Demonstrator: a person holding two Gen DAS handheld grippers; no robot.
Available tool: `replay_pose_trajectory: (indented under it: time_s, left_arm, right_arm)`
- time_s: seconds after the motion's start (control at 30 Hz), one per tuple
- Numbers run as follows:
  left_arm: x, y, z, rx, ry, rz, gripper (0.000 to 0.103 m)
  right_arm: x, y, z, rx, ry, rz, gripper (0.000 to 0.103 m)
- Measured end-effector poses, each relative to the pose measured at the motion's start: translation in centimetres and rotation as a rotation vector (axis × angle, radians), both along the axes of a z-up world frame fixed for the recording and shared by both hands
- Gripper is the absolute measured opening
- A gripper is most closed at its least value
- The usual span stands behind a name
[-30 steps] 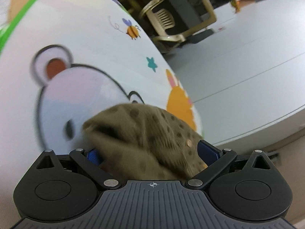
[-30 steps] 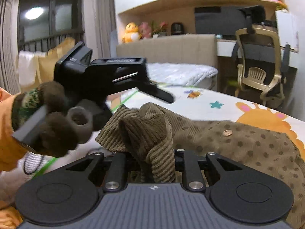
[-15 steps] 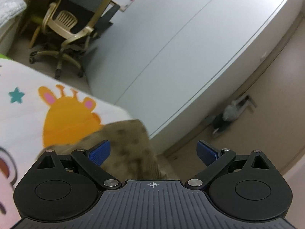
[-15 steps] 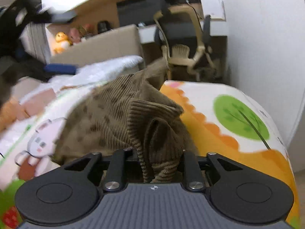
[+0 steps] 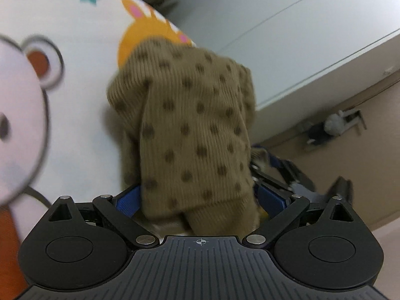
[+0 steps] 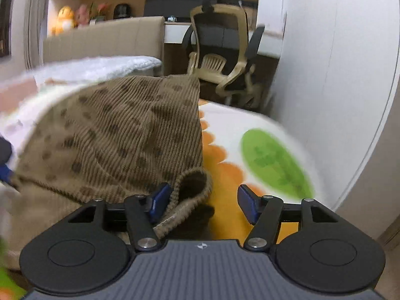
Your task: Fold clothes
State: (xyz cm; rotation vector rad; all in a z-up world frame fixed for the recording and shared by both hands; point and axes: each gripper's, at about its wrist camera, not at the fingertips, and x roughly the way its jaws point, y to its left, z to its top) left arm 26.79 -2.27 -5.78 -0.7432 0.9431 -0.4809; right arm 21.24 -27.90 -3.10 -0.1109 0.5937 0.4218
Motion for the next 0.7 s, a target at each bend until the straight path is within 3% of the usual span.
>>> replay_pose_trajectory:
  time_s: [0.13,0.3,0.4,0.5,0.7]
  left_arm:
    - [-0.1,1.2,-0.4,-0.088,-0.028,0.018,0.100]
    - [-0.6,5.0,0.9,-0.086,-0.067,0.108,0.100]
    - [-1.2,7.8,2.3,-0.071,-0.093,0.176,0.100]
    - [-1.7,9.6,3.0,-0.046,-0.100,0.216,0.100]
    - [-3.4,8.0,4.0,-0.033,-0.170,0.116,0.100]
  right_arm:
    - [-1.1,2.1,0.0,0.096,0.052,0.052,0.062]
    - [-3.2,6.9,-0.3,0.211,0.114,0.183,0.064]
    - [-4.6,9.7,0.1,0.173,0.052,0.214,0.064]
    - [-5.2,9.3,1.0,0.164,0.015,0.204,0.062]
    - [-4.3,4.3,1.0,-0.041,-0.075,0.006,0.062]
